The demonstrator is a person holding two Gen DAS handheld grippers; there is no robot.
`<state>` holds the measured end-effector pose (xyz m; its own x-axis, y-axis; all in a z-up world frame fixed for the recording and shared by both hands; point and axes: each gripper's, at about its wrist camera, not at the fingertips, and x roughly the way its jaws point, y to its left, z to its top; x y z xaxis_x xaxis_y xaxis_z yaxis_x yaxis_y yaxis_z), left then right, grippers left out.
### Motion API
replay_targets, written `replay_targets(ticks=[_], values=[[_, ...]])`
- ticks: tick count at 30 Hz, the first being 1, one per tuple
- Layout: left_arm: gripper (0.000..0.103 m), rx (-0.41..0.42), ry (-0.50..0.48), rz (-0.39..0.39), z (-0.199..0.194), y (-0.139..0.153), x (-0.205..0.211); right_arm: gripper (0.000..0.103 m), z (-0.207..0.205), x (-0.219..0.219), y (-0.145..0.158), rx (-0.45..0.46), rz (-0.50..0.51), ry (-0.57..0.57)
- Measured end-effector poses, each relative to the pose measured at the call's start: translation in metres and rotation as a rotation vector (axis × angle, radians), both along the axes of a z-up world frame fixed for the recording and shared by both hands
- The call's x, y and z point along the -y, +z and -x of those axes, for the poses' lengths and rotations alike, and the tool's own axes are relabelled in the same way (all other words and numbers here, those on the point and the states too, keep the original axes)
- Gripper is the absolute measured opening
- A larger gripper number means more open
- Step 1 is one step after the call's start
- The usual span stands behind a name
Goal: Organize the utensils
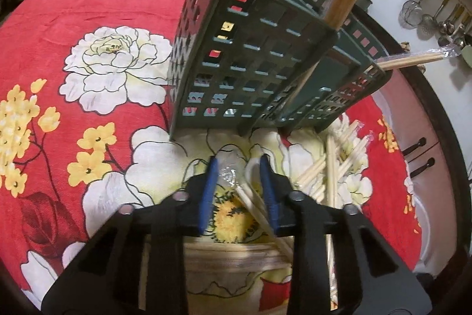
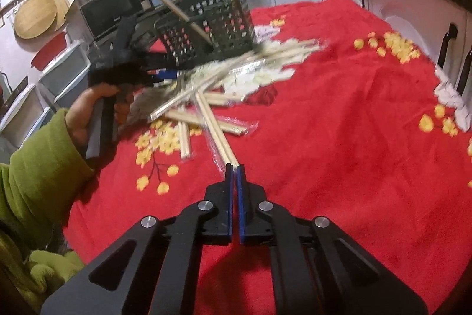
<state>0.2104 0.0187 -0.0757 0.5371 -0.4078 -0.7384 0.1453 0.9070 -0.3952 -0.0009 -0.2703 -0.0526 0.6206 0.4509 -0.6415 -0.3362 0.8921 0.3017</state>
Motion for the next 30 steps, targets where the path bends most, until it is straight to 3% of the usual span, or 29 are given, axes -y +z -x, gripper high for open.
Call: replay_targets(ticks=[5,19,30], values=[[0.003,0.006,-0.002,0.02,0.001,0.001,-0.005,0.002,-0.003,0.002,0.026,0.09,0.012,-0.007],[0.002,0.221,-0.006,0.086,0.038,0.078,-0.02,0.002,-0.026,-0.005,0.101,0.345,0.036,0.009],[0.002,0.357,-0.038,0.114,0.06,0.126,-0.015,0.002,-0.044,-0.013,0.132,0.421,0.061,0.004]])
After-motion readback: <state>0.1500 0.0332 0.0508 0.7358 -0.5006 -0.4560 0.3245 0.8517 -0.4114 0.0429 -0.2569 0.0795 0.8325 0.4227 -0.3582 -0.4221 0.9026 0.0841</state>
